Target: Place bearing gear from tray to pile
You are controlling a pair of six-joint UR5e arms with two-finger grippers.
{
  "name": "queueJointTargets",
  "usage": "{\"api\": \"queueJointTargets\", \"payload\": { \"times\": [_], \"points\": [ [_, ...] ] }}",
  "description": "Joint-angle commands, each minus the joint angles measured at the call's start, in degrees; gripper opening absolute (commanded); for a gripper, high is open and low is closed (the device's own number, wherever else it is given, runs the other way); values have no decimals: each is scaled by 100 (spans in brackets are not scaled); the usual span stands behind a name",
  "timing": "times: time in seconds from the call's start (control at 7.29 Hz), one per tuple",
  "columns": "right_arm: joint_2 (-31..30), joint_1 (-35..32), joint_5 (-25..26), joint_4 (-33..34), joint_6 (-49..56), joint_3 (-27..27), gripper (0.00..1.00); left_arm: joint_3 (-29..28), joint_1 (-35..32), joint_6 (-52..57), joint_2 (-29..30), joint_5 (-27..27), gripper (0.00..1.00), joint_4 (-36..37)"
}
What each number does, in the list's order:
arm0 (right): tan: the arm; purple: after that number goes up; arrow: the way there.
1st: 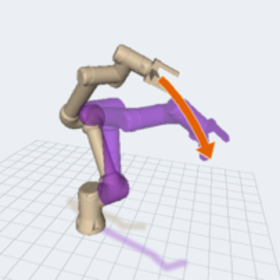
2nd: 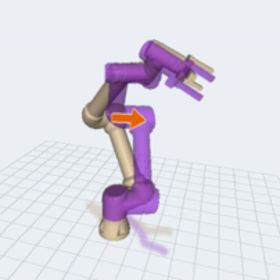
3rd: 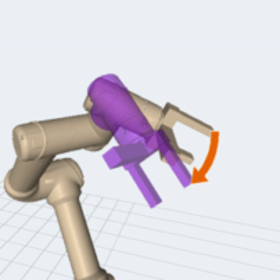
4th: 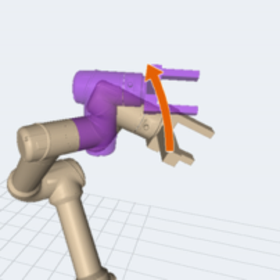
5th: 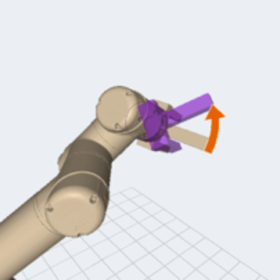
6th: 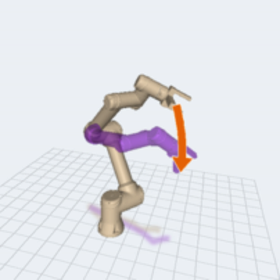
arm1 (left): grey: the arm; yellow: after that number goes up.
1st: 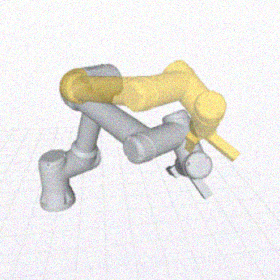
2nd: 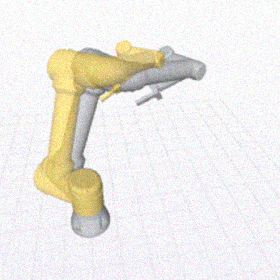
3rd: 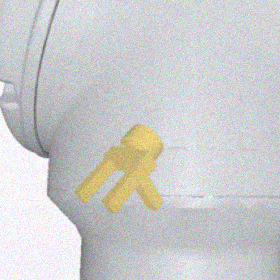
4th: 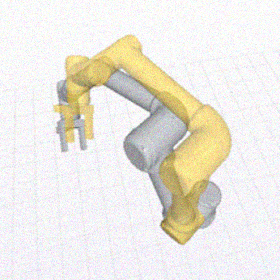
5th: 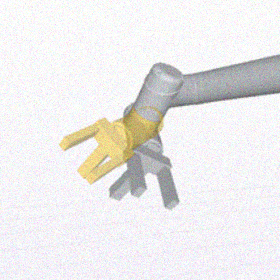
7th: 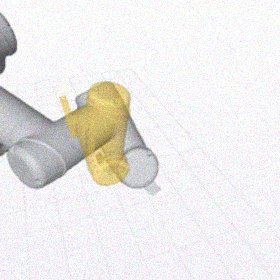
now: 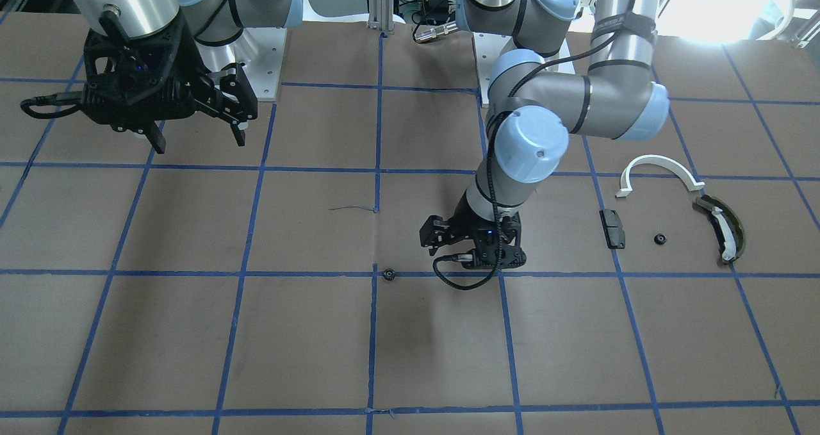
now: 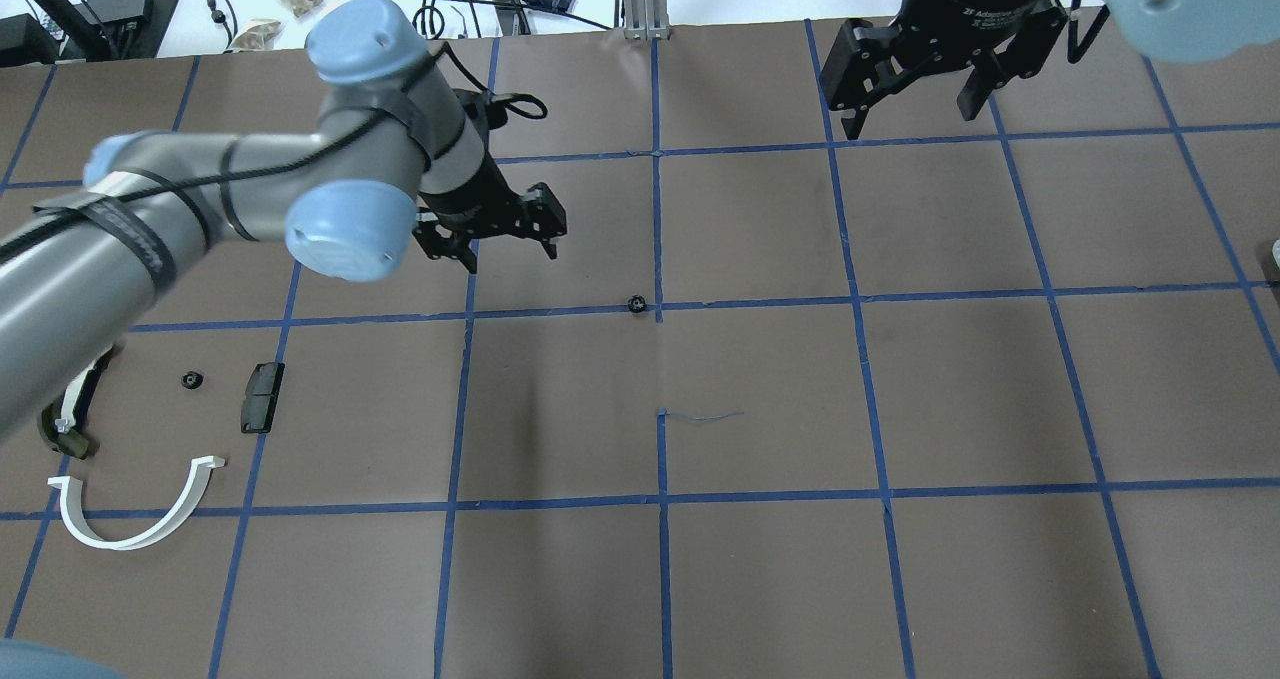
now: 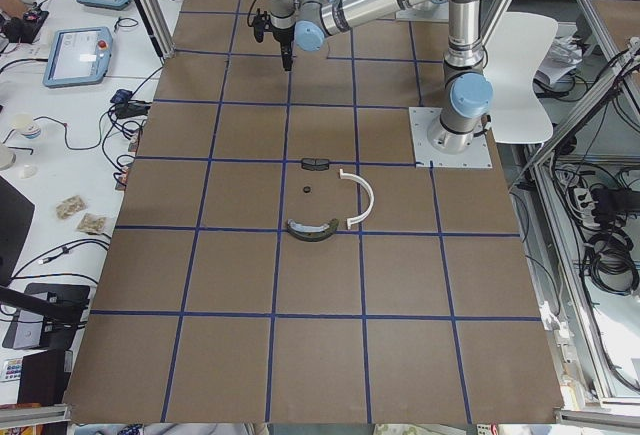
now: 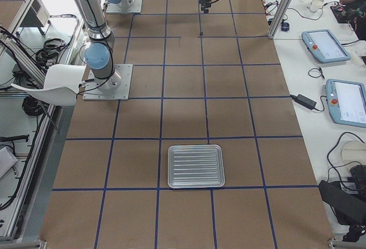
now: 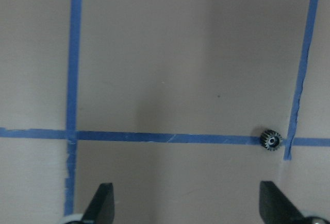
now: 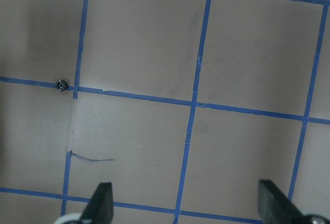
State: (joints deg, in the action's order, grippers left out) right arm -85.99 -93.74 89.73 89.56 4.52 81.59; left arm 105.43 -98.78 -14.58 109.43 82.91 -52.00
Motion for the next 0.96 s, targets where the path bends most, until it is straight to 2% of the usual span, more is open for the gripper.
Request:
{"api": "queueJointTargets", "payload": {
  "times": [0.0, 0.27, 0.41, 0.82],
  "points": [
    [-5, 14, 1, 9, 5, -3, 100, 288, -404, -630, 262, 180, 100, 1251],
    [-5, 14, 1, 9, 32, -3, 100, 110, -693, -939, 490, 225, 100, 1060],
    [-5, 14, 1, 9, 32, -3, 100, 31, -782, -1141, 596, 417, 100, 1077],
    [-5, 5, -26, 9, 49, -3, 100, -232, -958, -1152, 904, 760, 85, 1060]
  ]
}}
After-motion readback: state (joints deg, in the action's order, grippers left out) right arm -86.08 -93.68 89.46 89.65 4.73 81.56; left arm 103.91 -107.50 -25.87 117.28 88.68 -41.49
